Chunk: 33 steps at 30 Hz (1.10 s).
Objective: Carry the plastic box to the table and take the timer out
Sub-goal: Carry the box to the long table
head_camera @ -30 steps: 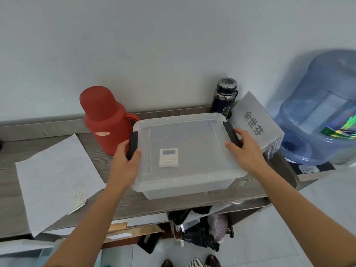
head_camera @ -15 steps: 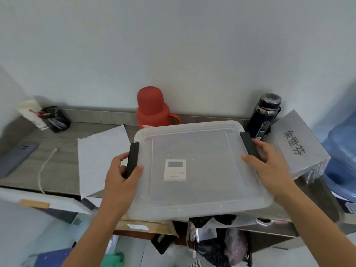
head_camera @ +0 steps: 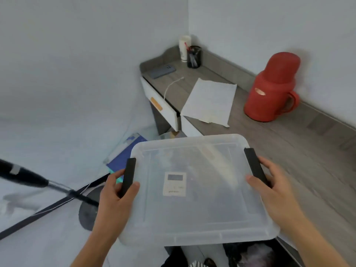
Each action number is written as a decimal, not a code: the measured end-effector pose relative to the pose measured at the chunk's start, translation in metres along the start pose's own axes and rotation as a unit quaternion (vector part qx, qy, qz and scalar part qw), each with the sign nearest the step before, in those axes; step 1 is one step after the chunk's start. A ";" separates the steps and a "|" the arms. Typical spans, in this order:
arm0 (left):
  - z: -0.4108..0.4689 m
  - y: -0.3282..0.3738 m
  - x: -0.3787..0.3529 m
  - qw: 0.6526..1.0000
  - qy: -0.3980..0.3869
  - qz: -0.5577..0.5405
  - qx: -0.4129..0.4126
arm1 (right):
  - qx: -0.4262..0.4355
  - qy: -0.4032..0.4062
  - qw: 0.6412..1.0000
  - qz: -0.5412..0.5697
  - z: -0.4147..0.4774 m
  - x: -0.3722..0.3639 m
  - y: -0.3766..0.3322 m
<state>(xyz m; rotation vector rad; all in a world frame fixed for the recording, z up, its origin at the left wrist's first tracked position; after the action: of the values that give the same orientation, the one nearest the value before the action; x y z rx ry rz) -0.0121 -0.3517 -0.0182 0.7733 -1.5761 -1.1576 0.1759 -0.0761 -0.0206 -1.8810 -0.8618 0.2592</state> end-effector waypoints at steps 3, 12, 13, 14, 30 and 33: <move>-0.040 -0.027 0.058 0.996 0.081 -0.002 0.037 | 0.009 -0.082 0.996 -0.043 -0.013 -0.052 0.006; -0.164 -0.111 0.217 0.956 0.265 -0.021 0.124 | 0.068 -0.256 0.953 -0.151 -0.096 -0.228 0.013; -0.177 -0.120 0.236 0.952 0.277 -0.022 0.131 | 0.075 -0.268 0.946 -0.169 -0.109 -0.251 0.016; -0.191 -0.128 0.257 0.947 0.290 -0.021 0.139 | 0.080 -0.280 0.939 -0.183 -0.122 -0.274 0.020; -0.292 -0.243 0.494 0.819 0.529 -0.052 0.217 | 0.130 -0.476 0.809 -0.319 -0.281 -0.616 0.058; -0.276 -0.265 0.542 0.791 0.566 -0.055 0.225 | 0.135 -0.516 0.784 -0.317 -0.295 -0.700 0.053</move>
<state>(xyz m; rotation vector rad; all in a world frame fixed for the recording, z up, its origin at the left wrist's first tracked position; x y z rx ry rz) 0.0705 -1.0085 -0.0680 1.5147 -0.7311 -0.1763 -0.1504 -0.7623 -0.0624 -0.9702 -2.0015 0.9694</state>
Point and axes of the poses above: each hand's wrist, its own z-axis towards the middle knuckle, its own x-axis out of the back of the hand, y = z × x, the point moved 4 cm from there along z, towards the middle knuckle, and after that the axes turned 13 degrees about -x, right-handed, at the moved point
